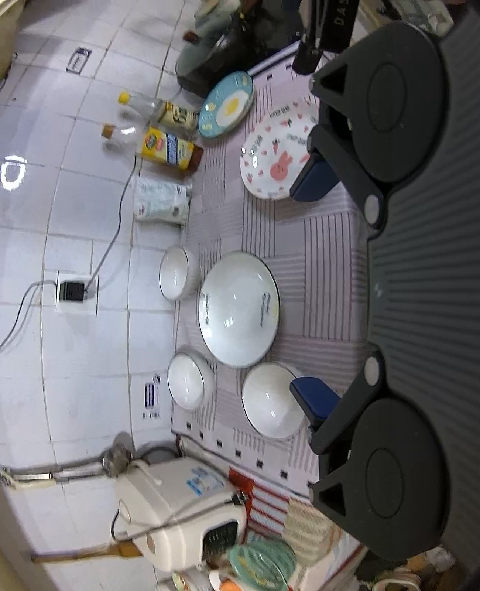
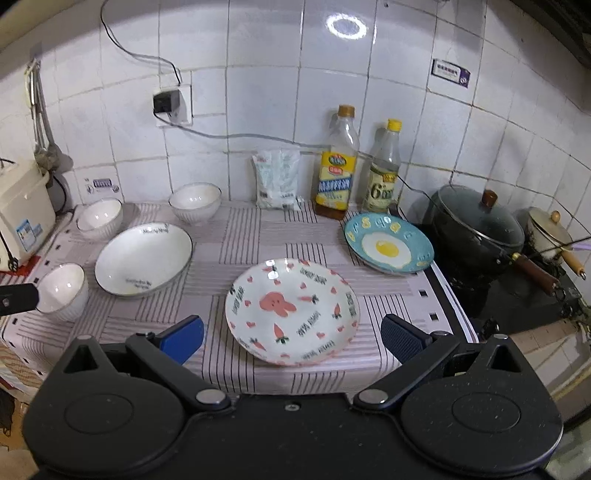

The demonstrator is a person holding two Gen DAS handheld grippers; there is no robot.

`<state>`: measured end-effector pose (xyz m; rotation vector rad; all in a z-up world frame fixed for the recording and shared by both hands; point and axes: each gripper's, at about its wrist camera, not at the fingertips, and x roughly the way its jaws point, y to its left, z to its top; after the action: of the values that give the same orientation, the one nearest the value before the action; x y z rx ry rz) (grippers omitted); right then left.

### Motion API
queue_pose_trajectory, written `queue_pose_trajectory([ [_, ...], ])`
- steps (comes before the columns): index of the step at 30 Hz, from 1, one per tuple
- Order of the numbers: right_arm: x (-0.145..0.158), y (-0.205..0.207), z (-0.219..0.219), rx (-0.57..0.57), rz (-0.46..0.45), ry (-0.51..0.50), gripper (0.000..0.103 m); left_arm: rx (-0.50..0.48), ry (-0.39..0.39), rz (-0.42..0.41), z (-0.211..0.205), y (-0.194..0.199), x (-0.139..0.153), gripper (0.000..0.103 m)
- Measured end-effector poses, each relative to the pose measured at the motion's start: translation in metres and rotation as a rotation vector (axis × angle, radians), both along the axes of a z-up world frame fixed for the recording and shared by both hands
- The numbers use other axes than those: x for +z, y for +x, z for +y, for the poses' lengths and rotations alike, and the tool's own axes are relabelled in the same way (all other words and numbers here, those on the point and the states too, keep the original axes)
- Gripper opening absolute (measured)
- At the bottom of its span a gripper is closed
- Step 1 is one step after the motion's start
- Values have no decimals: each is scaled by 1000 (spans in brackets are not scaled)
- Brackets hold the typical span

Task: Organize plates and bowls
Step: 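Grasp the pink bunny plate rim with the left tool while the right tool grips beside it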

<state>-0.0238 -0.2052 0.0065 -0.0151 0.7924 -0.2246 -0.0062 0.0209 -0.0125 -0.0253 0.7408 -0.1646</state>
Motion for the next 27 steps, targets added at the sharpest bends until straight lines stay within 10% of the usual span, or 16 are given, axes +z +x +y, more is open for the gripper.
queue_pose_trajectory([
  [7,-9,14,-24,46,-98,14,103,-114,-53,22,-16,40,-4,100],
  [19,-100,58,-89,33,-21,135,87,-237,-53,172,-83,134,-95,86],
  [27,-159,87,-131,-95,77,278,61,-288,-19,258,-128,186,-151,78],
])
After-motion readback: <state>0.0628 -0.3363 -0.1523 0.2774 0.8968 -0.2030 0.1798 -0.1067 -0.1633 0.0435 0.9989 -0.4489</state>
